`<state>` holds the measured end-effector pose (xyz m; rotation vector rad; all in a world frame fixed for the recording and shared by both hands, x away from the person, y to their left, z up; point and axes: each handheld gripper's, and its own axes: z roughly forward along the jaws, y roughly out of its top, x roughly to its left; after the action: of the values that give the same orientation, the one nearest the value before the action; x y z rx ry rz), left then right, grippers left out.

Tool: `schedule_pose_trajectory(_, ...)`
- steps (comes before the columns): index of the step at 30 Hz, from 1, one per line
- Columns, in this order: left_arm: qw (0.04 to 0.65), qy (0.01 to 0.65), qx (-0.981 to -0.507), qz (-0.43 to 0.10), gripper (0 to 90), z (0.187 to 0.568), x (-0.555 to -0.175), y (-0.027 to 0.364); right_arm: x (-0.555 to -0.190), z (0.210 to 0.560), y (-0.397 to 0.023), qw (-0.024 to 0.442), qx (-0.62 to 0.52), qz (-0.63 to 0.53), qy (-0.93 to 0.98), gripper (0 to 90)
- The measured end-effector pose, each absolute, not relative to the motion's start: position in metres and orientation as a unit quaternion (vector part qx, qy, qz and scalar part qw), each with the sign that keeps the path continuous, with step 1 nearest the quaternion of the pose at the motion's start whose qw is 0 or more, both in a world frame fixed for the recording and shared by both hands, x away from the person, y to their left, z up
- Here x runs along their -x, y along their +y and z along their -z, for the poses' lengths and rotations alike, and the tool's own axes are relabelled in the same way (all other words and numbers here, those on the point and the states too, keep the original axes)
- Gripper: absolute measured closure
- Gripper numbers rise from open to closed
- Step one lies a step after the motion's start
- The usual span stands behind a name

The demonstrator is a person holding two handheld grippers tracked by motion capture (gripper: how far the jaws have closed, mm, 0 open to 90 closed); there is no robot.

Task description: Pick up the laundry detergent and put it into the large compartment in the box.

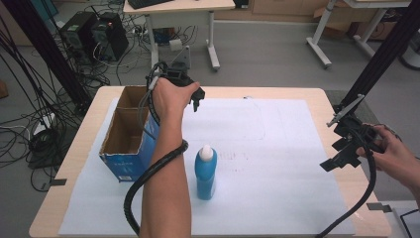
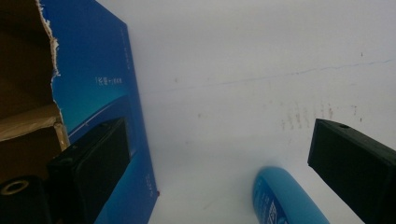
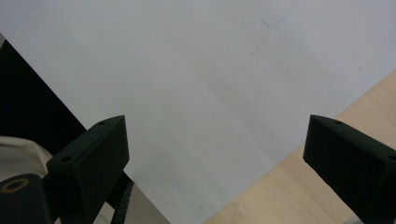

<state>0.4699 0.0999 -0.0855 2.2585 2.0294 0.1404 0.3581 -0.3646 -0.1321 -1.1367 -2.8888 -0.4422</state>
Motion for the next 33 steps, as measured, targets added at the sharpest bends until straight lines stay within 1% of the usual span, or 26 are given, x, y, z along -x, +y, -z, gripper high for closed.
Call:
schedule_pose_trajectory(15, 0.061, 0.664, -0.744, -0.051, 5.8, 0.065, -0.448, 0.099, -0.356, 0.131, -0.363, 0.004, 0.363, 0.142, -0.921, 6.6)
schedule_pose_trajectory(19, 0.062, 0.657, -0.749, -0.053, 5.8, 0.059, -0.44, 0.093, -0.355, 0.13, -0.363, 0.004, 0.363, 0.142, -0.921, 6.6)
schedule_pose_trajectory(28, 0.075, 0.645, -0.758, -0.063, 5.7, 0.035, -0.41, 0.079, -0.344, 0.124, -0.365, -0.005, 0.364, 0.145, -0.92, 6.6)
schedule_pose_trajectory(33, 0.08, 0.641, -0.76, -0.066, 5.7, 0.029, -0.397, 0.074, -0.338, 0.121, -0.366, -0.008, 0.364, 0.148, -0.92, 6.6)
